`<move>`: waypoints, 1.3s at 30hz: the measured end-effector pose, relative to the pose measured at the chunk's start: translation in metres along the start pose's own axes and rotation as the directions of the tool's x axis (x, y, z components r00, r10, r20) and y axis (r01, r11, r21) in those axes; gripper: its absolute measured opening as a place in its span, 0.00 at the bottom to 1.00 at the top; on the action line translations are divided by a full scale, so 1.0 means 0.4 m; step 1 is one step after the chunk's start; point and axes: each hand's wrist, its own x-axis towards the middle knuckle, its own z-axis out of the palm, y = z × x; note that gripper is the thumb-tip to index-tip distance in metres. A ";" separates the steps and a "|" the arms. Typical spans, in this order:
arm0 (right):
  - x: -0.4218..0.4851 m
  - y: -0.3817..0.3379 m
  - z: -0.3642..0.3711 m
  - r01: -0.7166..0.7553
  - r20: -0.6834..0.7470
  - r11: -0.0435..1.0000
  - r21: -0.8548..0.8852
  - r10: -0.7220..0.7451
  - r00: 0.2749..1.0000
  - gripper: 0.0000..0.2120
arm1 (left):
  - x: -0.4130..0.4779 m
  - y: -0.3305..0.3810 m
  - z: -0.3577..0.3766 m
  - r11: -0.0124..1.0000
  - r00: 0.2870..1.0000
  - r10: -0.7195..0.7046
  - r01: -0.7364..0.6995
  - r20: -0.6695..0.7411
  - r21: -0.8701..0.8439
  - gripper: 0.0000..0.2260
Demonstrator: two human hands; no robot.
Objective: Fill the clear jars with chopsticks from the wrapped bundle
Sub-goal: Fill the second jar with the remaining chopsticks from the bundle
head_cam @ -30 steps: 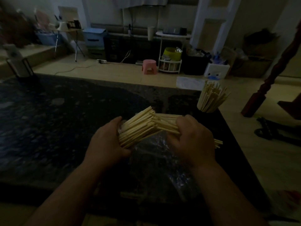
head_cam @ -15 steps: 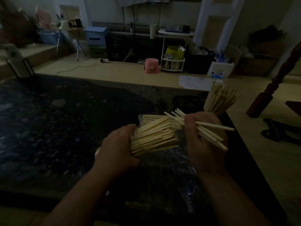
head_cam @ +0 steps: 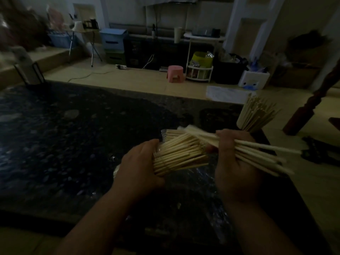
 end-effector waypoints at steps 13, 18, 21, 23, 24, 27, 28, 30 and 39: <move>0.002 0.028 0.009 -0.490 0.115 0.868 0.086 0.480 0.870 0.11 | -0.016 0.019 0.001 0.997 0.996 0.072 -0.073 0.049 0.023 0.42; -0.001 0.054 0.017 -0.570 0.218 0.821 0.037 0.550 0.806 0.06 | -0.016 0.022 0.013 0.996 0.995 0.092 -0.092 0.029 0.010 0.43; -0.010 0.051 0.024 -0.590 0.390 0.806 0.042 0.531 0.752 0.04 | -0.014 0.022 0.016 0.995 0.994 0.101 -0.102 0.036 0.011 0.43; -0.006 0.044 0.021 -0.683 0.371 0.705 0.189 0.593 0.715 0.03 | -0.013 0.020 0.016 0.995 0.995 0.095 -0.095 0.029 -0.001 0.43; 0.000 0.042 0.019 -0.712 0.321 0.640 0.291 0.635 0.702 0.04 | -0.013 0.019 0.015 0.996 0.996 0.091 -0.090 0.017 -0.015 0.42; 0.018 0.047 0.008 -0.674 0.166 0.615 0.408 0.676 0.718 0.11 | -0.011 0.015 0.015 0.996 0.996 0.084 -0.084 -0.008 -0.039 0.42; 0.018 0.046 0.009 -0.668 0.145 0.664 0.337 0.664 0.734 0.13 | -0.010 0.015 0.015 0.996 0.996 0.084 -0.084 -0.007 -0.036 0.42; 0.007 0.047 0.014 -0.646 0.172 0.750 0.143 0.624 0.762 0.13 | -0.009 0.016 0.015 0.996 0.996 0.086 -0.087 -0.007 -0.026 0.42; -0.016 0.038 0.024 -0.463 0.422 0.884 -0.062 0.444 0.791 0.16 | -0.008 0.019 0.013 0.997 0.997 0.082 -0.083 -0.011 -0.010 0.44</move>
